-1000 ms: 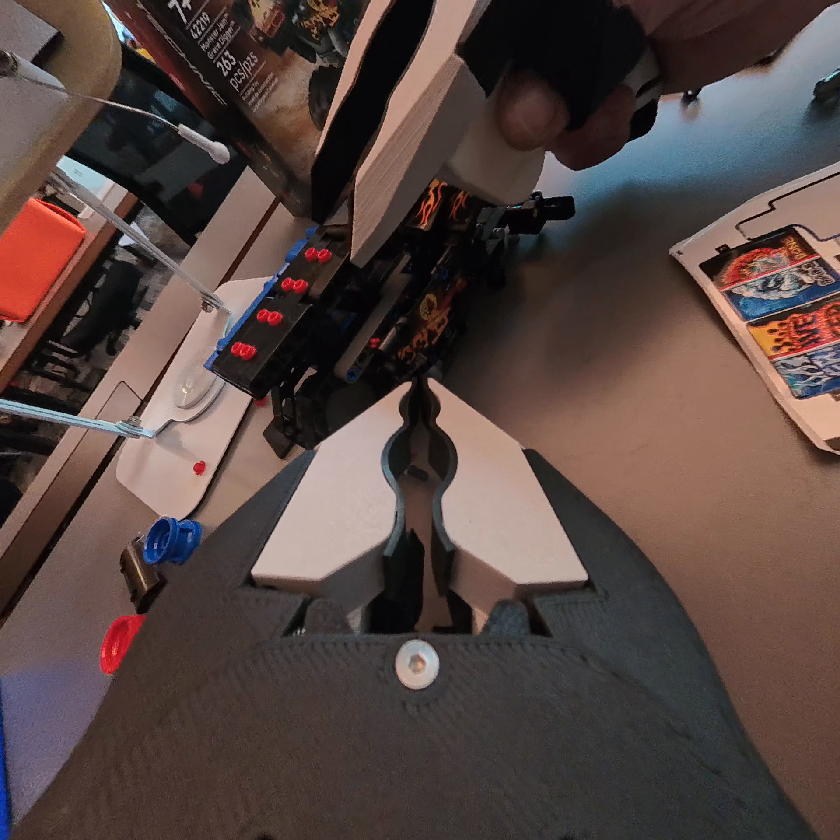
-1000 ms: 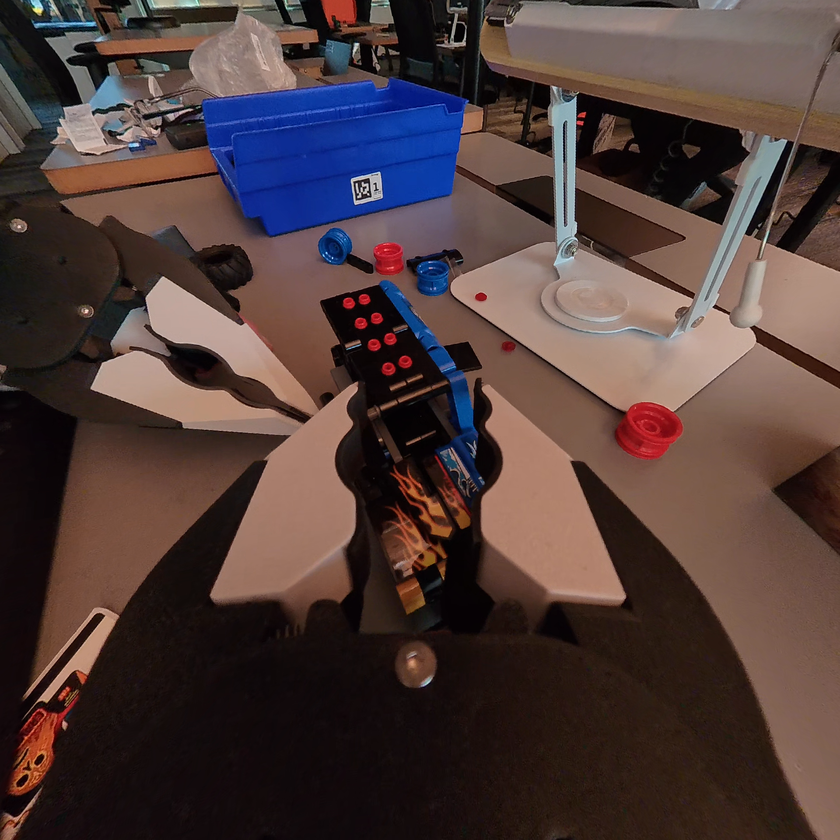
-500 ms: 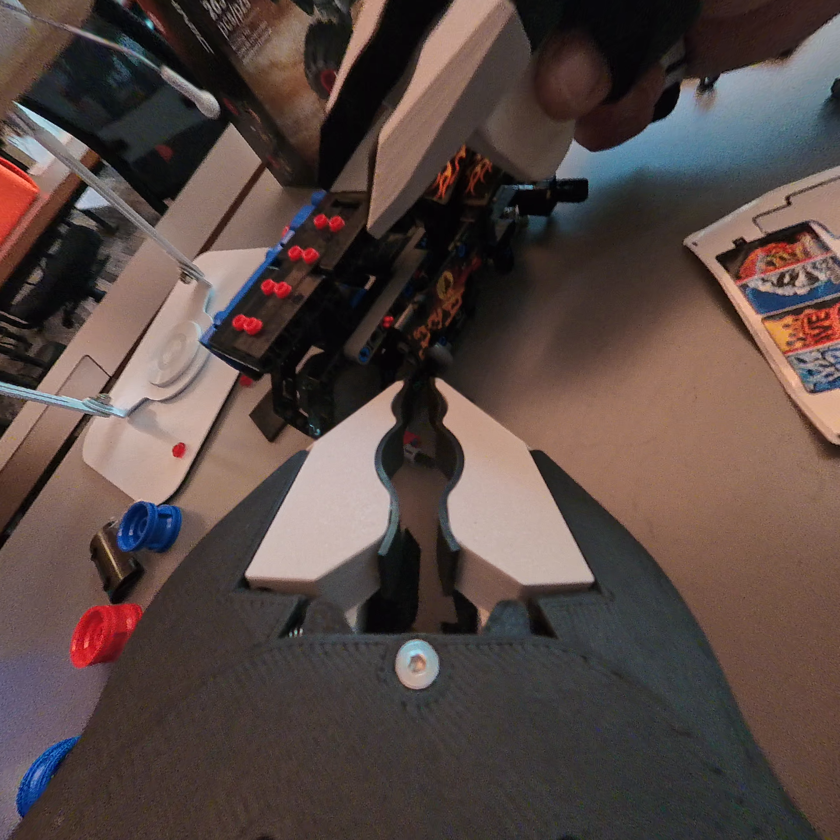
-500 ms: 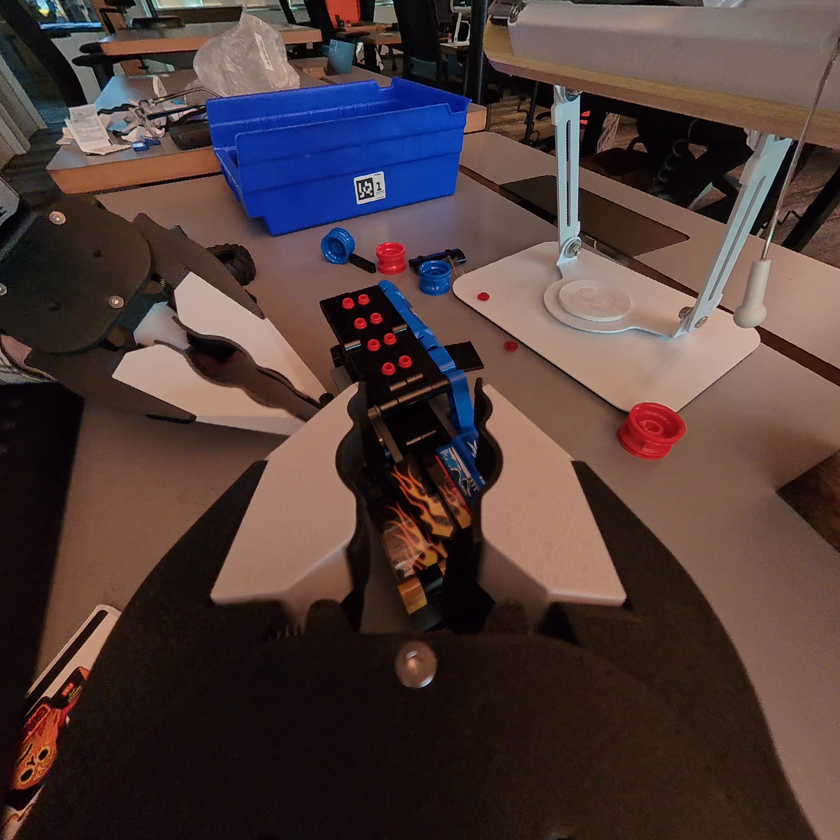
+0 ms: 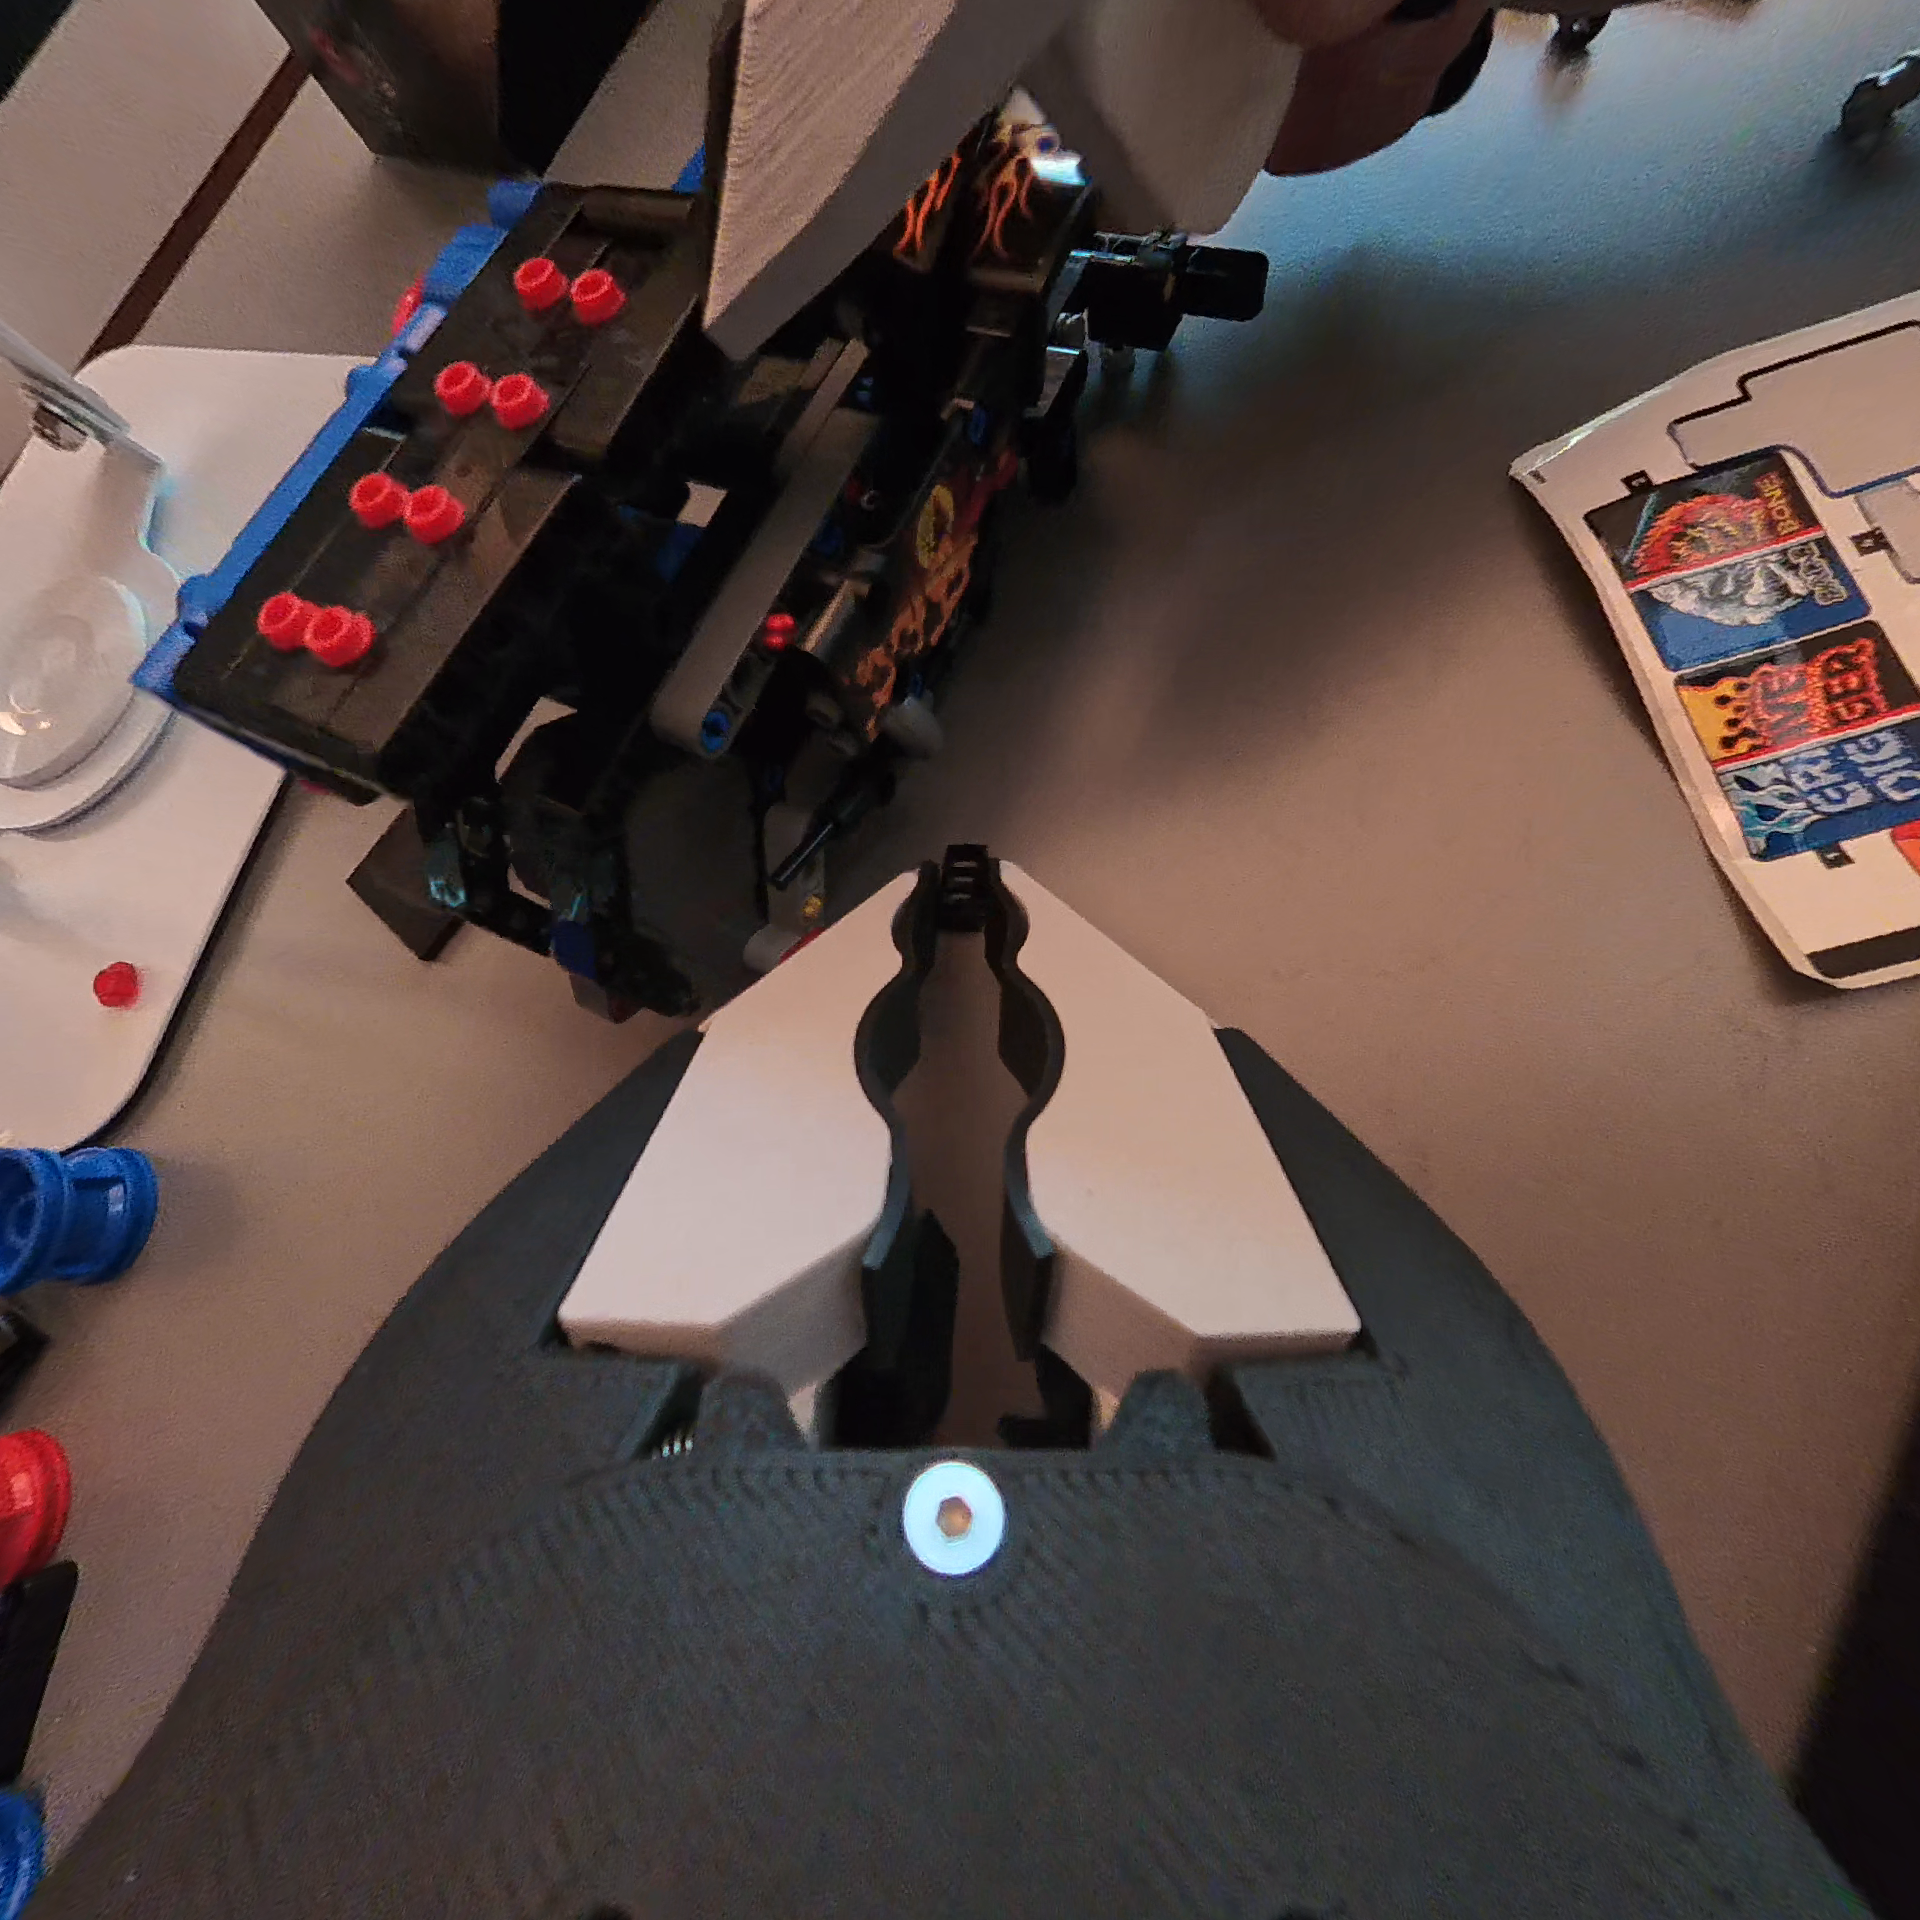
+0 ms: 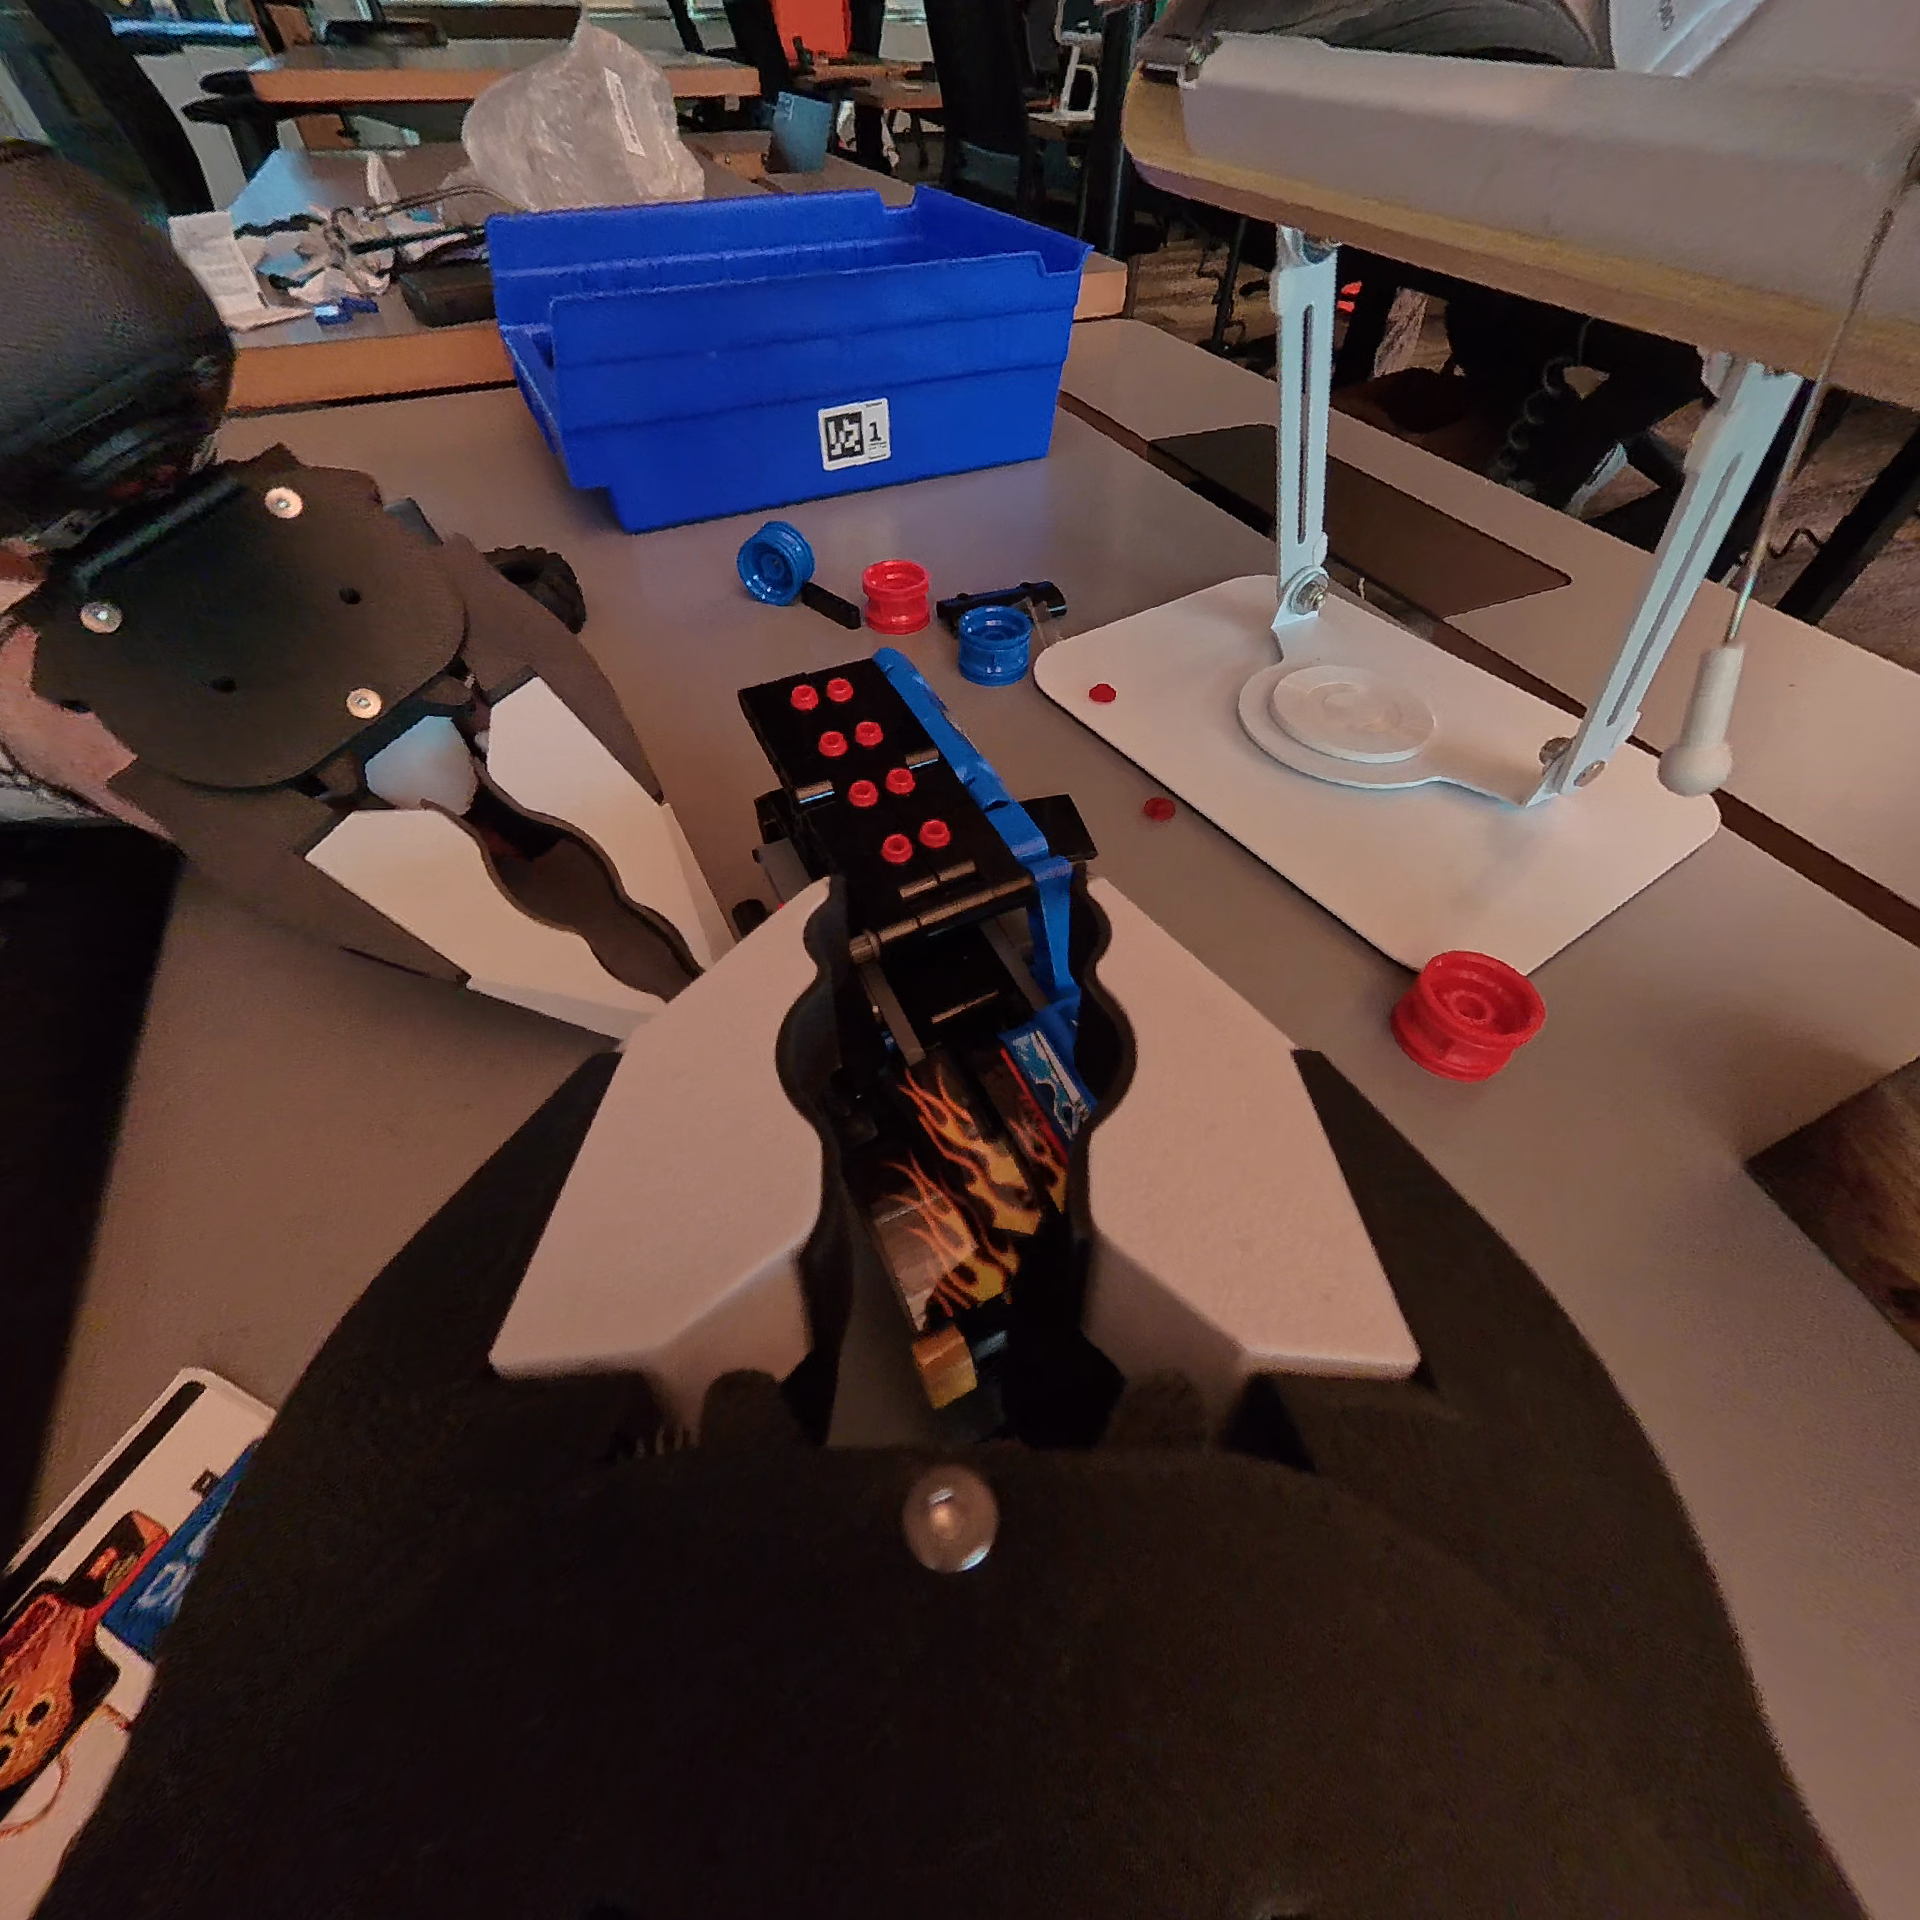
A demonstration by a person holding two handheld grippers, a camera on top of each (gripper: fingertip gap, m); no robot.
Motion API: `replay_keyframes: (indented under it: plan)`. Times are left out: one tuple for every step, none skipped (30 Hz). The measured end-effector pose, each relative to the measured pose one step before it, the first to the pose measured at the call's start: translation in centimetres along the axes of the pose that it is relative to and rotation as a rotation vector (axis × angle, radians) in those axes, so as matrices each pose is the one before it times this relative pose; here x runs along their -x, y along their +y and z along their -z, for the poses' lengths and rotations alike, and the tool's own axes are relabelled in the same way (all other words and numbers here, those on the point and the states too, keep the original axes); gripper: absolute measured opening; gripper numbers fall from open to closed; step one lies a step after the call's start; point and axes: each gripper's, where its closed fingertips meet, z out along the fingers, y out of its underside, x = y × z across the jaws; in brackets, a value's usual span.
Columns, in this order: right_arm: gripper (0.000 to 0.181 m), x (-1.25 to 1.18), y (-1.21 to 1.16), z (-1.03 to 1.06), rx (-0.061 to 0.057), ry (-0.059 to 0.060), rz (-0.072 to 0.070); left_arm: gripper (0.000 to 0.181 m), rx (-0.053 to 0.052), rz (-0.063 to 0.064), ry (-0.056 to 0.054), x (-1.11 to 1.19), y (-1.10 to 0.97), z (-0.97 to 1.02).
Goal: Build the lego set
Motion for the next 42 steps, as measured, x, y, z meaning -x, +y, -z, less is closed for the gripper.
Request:
replay_keyframes:
  plan:
    - [0.041,0.065,-0.095,0.174,0.0045,-0.0012,0.0150,0.007,-0.0037,0.0107,0.0052,-0.037,0.055,0.093]
    - [0.042,-0.037,-0.336,0.374,-0.0067,0.0052,0.0124,0.007,-0.0018,0.0113,0.0051,-0.003,0.130,0.162]
    - [0.043,-0.051,-0.654,0.607,-0.0184,0.0077,0.0096,0.007,-0.0040,0.0178,0.0097,-0.003,0.122,0.247]
    - [0.043,0.079,-0.825,0.819,-0.0161,0.0108,0.0263,0.007,-0.0220,0.0325,0.0187,-0.079,-0.169,0.372]
    - [0.039,0.470,-0.776,0.912,-0.0045,0.0067,0.0642,0.007,-0.0320,0.0370,0.0287,-0.215,-0.434,0.510]
    - [0.031,1.099,-0.399,0.800,0.0208,-0.0126,0.0994,0.006,-0.0323,0.0387,0.0407,-0.418,-0.587,0.574]
    - [0.028,1.492,-0.017,0.497,0.0398,-0.0216,0.1044,0.006,-0.0395,0.0430,0.0473,-0.538,-0.765,0.568]
    - [0.028,1.643,0.098,0.105,0.0424,-0.0237,0.0779,0.006,-0.0400,0.0416,0.0522,-0.652,-0.740,0.470]
    - [0.028,1.728,0.173,-0.298,0.0402,-0.0275,0.0576,0.006,-0.0314,0.0442,0.0663,-0.887,-0.587,0.331]
    - [0.027,1.577,0.255,-0.640,0.0356,-0.0189,0.0525,0.006,-0.0268,0.0340,0.0594,-0.845,-0.469,0.215]
    - [0.025,1.397,0.318,-0.809,0.0334,-0.0151,0.0520,0.006,-0.0217,0.0153,0.0329,-0.550,-0.341,0.102]
    - [0.024,1.089,0.361,-0.779,0.0380,-0.0087,0.0561,0.006,-0.0118,0.0085,0.0268,-0.500,-0.204,0.019]
    - [0.022,0.674,0.167,-0.591,0.0336,0.0010,0.0552,0.006,-0.0096,0.0064,0.0243,-0.464,-0.174,0.000]
    - [0.018,0.209,-0.171,-0.325,0.0130,0.0155,0.0394,0.006,-0.0096,0.0061,0.0145,-0.319,-0.188,0.018]
    - [0.014,-0.093,-0.086,-0.189,0.0084,0.0191,0.0213,0.006,0.0038,0.0015,-0.0097,0.141,0.086,0.035]
    - [0.007,-0.171,0.014,-0.128,0.0033,0.0161,0.0108,0.006,-0.0027,0.0029,0.0034,0.052,0.095,0.095]
    - [0.006,-0.092,-0.079,-0.060,-0.0071,0.0085,0.0013,0.006,-0.0079,0.0204,0.0199,-0.106,0.061,0.092]
    - [0.006,-0.077,-0.072,-0.069,-0.0054,0.0083,-0.0029,0.006,-0.0113,0.0195,0.0110,0.047,-0.022,0.125]
    - [0.004,-0.110,0.005,-0.057,0.0022,0.0114,0.0041,0.006,-0.0055,0.0073,0.0071,0.039,-0.046,0.138]
    - [0.001,0.044,-0.020,-0.008,0.0041,0.0031,0.0115,0.006,-0.0017,0.0004,0.0069,-0.002,-0.056,0.079]
    - [0.001,0.033,0.002,0.002,0.0033,0.0017,0.0082,0.006,-0.0021,0.0022,0.0066,-0.041,-0.052,-0.005]
    - [0.001,0.023,0.045,0.009,-0.0020,0.0021,0.0031,0.006,-0.0013,0.0023,0.0053,-0.020,0.035,-0.063]
    - [0.001,-0.007,0.040,0.043,-0.0078,0.0031,-0.0008,0.006,-0.0051,0.0078,0.0075,0.011,0.005,-0.046]
    - [0.001,-0.125,-0.031,0.072,-0.0081,0.0078,-0.0038,0.007,-0.0122,0.0117,0.0100,-0.002,-0.134,0.001]
    - [0.001,-0.227,-0.097,0.071,-0.0090,0.0109,-0.0077,0.007,-0.0198,0.0118,0.0094,-0.012,-0.302,0.076]
    - [0.000,-0.270,-0.090,0.040,-0.0082,0.0102,-0.0146,0.007,-0.0191,0.0073,0.0066,0.003,-0.312,0.138]
    - [0.000,-0.373,0.016,0.027,-0.0034,0.0148,-0.0168,0.008,-0.0171,0.0058,-0.0050,0.170,-0.256,0.207]
    - [0.000,-0.388,0.021,0.066,-0.0059,0.0153,-0.0167,0.013,-0.0077,0.0039,-0.0113,0.269,-0.094,0.236]
    - [0.000,-0.334,-0.024,0.119,-0.0113,0.0098,-0.0259,0.017,-0.0082,0.0092,-0.0011,0.091,-0.064,0.246]
    - [0.000,-0.358,-0.028,0.119,-0.0112,0.0104,-0.0277,0.019,-0.0163,0.0148,0.0071,-0.021,-0.185,0.238]
    - [0.000,-0.345,-0.011,0.123,-0.0078,0.0148,-0.0144,0.021,-0.0180,0.0176,0.0041,0.036,-0.237,0.182]
    - [0.000,-0.180,-0.073,0.074,-0.0079,0.0074,-0.0073,0.021,-0.0137,0.0141,0.0062,0.000,-0.205,0.063]
    - [0.000,-0.009,-0.125,0.013,-0.0091,-0.0002,-0.0087,0.021,-0.0090,0.0079,0.0022,0.010,-0.139,-0.052]
    - [0.000,0.018,-0.076,-0.049,-0.0041,0.0023,-0.0034,0.021,-0.0102,0.0030,-0.0007,-0.006,-0.146,-0.114]
    - [0.000,-0.040,0.021,-0.070,0.0030,0.0087,0.0077,0.021,-0.0066,0.0024,0.0038,-0.089,-0.068,-0.169]
    - [0.000,-0.089,-0.006,-0.048,0.0025,0.0136,0.0097,0.020,-0.0014,0.0065,-0.0048,0.061,0.029,-0.190]
    - [0.000,-0.111,-0.052,-0.045,0.0028,0.0174,0.0129,0.019,0.0023,0.0099,0.0005,-0.013,0.149,-0.211]
    - [0.000,-0.043,-0.030,-0.056,0.0071,0.0196,0.0243,0.019,-0.0008,0.0124,0.0125,-0.220,0.110,-0.211]
    - [0.000,0.079,-0.017,-0.084,0.0085,0.0151,0.0290,0.019,-0.0088,0.0092,0.0043,-0.123,-0.044,-0.162]
    - [0.000,0.148,-0.026,-0.109,0.0073,0.0096,0.0235,0.016,-0.0198,-0.0008,-0.0137,0.106,-0.259,-0.031]
    - [0.000,-0.018,-0.038,-0.056,0.0043,0.0149,0.0154,0.014,-0.0196,0.0032,-0.0068,0.053,-0.262,0.029]
    - [0.000,-0.187,-0.067,0.011,-0.0006,0.0158,0.0048,0.012,-0.0183,0.0141,0.0072,-0.068,-0.175,0.014]
